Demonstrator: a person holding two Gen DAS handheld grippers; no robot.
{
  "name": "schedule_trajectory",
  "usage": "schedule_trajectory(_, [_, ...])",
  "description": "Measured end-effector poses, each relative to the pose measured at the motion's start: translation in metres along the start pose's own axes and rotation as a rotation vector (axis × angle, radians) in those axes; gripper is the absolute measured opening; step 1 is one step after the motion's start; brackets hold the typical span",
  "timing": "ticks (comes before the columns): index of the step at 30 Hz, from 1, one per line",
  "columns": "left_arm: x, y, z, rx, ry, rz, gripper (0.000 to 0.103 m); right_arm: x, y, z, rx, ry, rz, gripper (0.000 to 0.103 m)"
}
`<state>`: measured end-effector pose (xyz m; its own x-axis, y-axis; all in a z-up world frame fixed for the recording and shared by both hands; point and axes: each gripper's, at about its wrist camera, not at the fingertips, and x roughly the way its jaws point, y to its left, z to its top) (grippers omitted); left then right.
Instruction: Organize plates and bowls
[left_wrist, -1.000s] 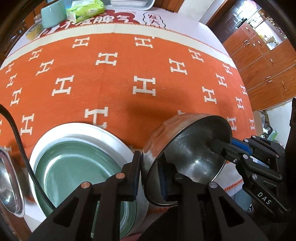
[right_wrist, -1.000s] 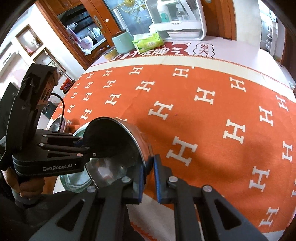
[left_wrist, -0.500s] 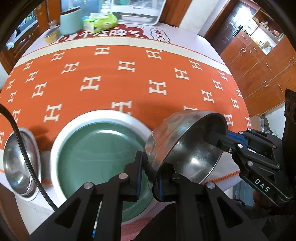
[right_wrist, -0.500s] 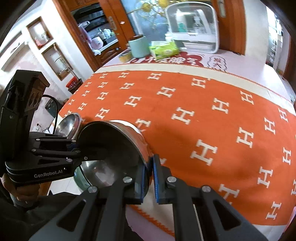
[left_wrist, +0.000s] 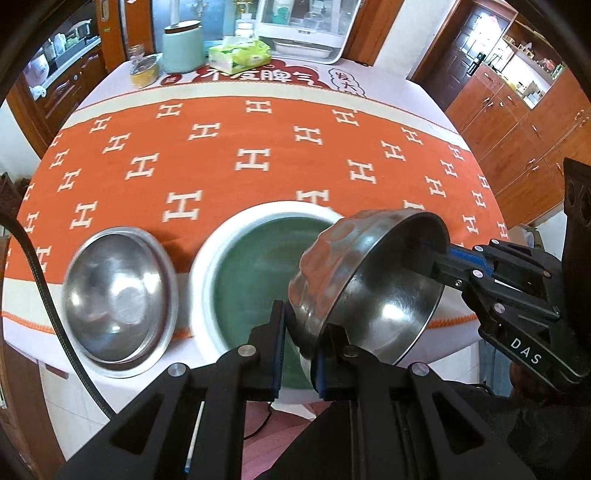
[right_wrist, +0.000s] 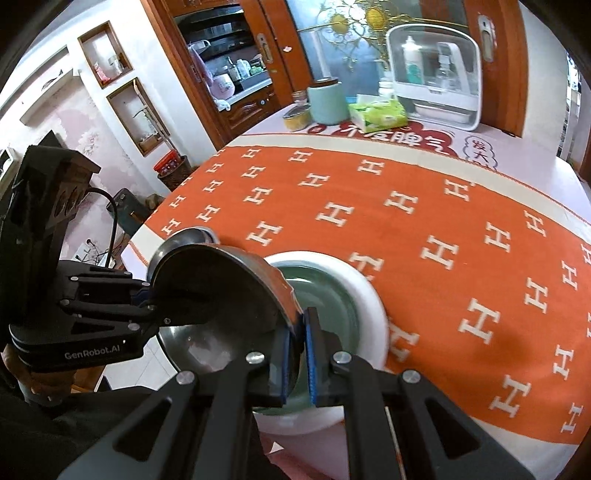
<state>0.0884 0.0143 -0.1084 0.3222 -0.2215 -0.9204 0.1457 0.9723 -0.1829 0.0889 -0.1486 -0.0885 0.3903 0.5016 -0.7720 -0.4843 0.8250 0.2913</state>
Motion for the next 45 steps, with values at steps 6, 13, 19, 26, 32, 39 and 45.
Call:
schedule_trajectory(6, [-0.014,0.037,-0.005,-0.001,0.008,0.005,0.011,0.016,0.034,0.01,0.011,-0.001,0.002,0.007])
schedule_trajectory(13, [-0.026,0.08,-0.005,0.018,0.019,0.011,0.012,0.034,0.067,0.024,0.059,-0.024,-0.004,0.009])
schedule_trajectory(19, [-0.03,0.11,-0.002,0.067,0.031,0.015,0.012,0.049,0.091,0.03,0.117,-0.05,-0.022,0.009])
schedule_trajectory(26, [-0.026,0.144,0.006,0.121,0.061,0.017,0.012,0.076,0.112,0.034,0.211,-0.064,-0.032,0.009])
schedule_trajectory(32, [-0.02,0.17,0.012,0.137,0.087,0.007,0.012,0.097,0.123,0.036,0.284,-0.055,-0.032,0.01])
schedule_trajectory(39, [-0.007,0.193,0.014,0.137,0.116,0.001,0.013,0.119,0.132,0.038,0.337,-0.025,-0.038,0.01])
schedule_trajectory(45, [0.004,0.199,0.014,0.157,0.133,0.01,0.013,0.129,0.135,0.035,0.368,-0.007,-0.049,0.012])
